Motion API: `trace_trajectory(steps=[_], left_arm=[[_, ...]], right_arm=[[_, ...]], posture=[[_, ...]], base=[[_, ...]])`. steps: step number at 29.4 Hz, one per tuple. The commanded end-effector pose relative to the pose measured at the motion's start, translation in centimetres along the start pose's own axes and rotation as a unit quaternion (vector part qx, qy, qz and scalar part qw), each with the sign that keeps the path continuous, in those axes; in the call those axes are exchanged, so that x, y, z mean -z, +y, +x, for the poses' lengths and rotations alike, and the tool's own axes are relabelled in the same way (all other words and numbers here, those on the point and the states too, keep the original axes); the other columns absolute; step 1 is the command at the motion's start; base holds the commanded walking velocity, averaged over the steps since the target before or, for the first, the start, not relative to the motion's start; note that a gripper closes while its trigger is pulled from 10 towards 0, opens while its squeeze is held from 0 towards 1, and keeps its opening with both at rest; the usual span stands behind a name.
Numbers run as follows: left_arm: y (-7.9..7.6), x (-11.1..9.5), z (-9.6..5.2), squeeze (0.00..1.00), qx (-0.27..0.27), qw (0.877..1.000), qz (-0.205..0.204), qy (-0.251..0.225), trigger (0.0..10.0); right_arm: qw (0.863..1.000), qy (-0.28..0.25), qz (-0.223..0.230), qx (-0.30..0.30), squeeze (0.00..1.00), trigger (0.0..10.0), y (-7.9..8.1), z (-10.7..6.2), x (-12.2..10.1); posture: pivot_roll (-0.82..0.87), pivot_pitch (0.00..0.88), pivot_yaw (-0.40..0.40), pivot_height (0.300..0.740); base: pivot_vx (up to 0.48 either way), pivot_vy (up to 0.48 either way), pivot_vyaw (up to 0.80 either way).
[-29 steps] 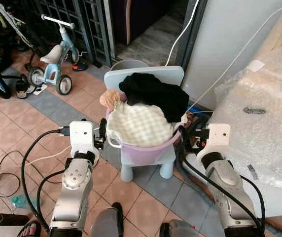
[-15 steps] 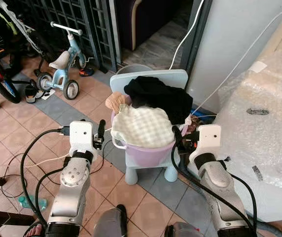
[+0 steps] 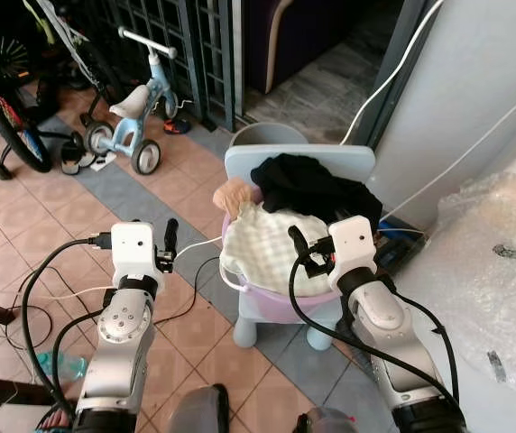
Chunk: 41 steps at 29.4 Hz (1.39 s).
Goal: Clothes washing
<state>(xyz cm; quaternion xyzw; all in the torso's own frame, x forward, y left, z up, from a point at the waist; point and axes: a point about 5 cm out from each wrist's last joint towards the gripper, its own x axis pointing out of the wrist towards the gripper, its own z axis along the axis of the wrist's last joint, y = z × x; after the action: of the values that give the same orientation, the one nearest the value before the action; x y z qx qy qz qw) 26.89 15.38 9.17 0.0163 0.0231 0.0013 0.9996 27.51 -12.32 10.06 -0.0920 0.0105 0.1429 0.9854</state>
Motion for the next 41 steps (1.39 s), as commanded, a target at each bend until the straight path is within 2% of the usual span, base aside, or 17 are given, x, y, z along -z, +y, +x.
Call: trace_trajectory(steps=[1, 4, 6, 10, 15, 18, 20, 25, 27, 28, 31, 38, 41], left_arm=[[-0.8, 0.1, 0.0, 0.00, 0.012, 1.000, -0.003, 0.002, 10.0], [-0.8, 0.2, 0.0, 0.00, 0.012, 1.000, -0.002, 0.007, 10.0], [-0.8, 0.2, 0.0, 0.00, 0.014, 1.000, -0.008, 0.002, 10.0], [-0.7, 0.1, 0.0, 0.00, 0.015, 1.000, -0.012, 0.002, 10.0], [-0.6, 0.0, -0.1, 0.00, 0.012, 1.000, -0.013, 0.000, 10.0], [-0.2, 0.2, -0.3, 0.00, -0.012, 1.000, 0.002, 0.010, 10.0], [0.1, 0.1, -0.4, 0.00, -0.022, 1.000, -0.003, 0.009, 10.0], [0.6, 0.0, -0.9, 0.00, -0.027, 1.000, 0.004, 0.011, 10.0], [1.1, 0.0, -1.6, 0.00, -0.034, 0.999, 0.010, 0.016, 10.0], [1.1, 0.0, -1.7, 0.00, -0.035, 0.999, 0.011, 0.017, 10.0], [1.7, 0.0, -2.1, 0.00, -0.048, 0.999, 0.018, 0.018, 10.0], [1.8, -0.1, -2.3, 0.00, -0.048, 0.998, 0.021, 0.020, 10.0], [1.7, -0.3, -2.2, 0.00, -0.046, 0.999, 0.022, 0.020, 10.0]], right_arm=[[0.999, 0.010, -0.010, 0.028, 0.00, 10.0, -1.1, -0.3, 0.4], [0.999, 0.013, -0.030, 0.043, 0.00, 10.0, -1.6, -0.2, 0.5], [0.999, 0.017, -0.015, 0.044, 0.00, 10.0, -1.7, -0.1, 0.7], [0.998, 0.023, -0.021, 0.055, 0.00, 10.0, -2.1, 0.4, 0.7], [0.997, 0.043, -0.004, 0.067, 0.00, 10.0, -2.3, 1.3, 0.9], [0.995, 0.069, -0.033, 0.059, 0.00, 10.0, -2.4, 2.1, 1.7], [0.995, 0.081, -0.017, 0.052, 0.00, 10.0, -2.5, 2.4, 2.2], [0.991, 0.123, -0.041, 0.036, 0.00, 10.0, -3.0, 2.7, 4.0], [0.989, 0.140, -0.052, 0.018, 0.00, 10.0, -3.2, 3.1, 4.8], [0.988, 0.142, -0.050, 0.015, 0.00, 10.0, -3.2, 3.2, 4.9], [0.987, 0.135, -0.085, -0.030, 0.00, 10.0, -2.5, 3.7, 4.6], [0.981, 0.139, -0.121, -0.063, 0.00, 10.0, -2.3, 4.4, 4.6], [0.972, 0.152, -0.166, -0.074, 0.00, 10.0, -2.4, 4.5, 5.2]], posture=[[0.02, 0.141, 0.011, 0.740], [0.02, 0.142, 0.009, 0.740], [0.02, 0.142, 0.008, 0.740], [0.03, 0.146, 0.006, 0.740], [0.04, 0.151, 0.004, 0.740], [0.06, 0.158, 0.003, 0.740], [0.07, 0.162, 0.001, 0.740], [0.11, 0.189, -0.005, 0.740], [0.14, 0.202, -0.008, 0.740], [0.14, 0.202, -0.008, 0.740], [0.15, 0.210, -0.009, 0.740], [0.16, 0.211, -0.011, 0.740], [0.16, 0.211, -0.009, 0.740]], base=[[0.480, 0.000, 0.00], [0.374, 0.000, 0.00], [0.349, 0.000, 0.00], [0.382, 0.000, 0.00], [0.431, 0.000, 0.00], [0.205, 0.000, 0.00], [0.000, 0.000, 0.00], [0.000, 0.000, 0.00], [0.000, 0.000, 0.00], [0.000, 0.000, 0.00], [0.000, 0.000, 0.00], [0.000, 0.000, 0.00], [0.000, 0.000, 0.00]])
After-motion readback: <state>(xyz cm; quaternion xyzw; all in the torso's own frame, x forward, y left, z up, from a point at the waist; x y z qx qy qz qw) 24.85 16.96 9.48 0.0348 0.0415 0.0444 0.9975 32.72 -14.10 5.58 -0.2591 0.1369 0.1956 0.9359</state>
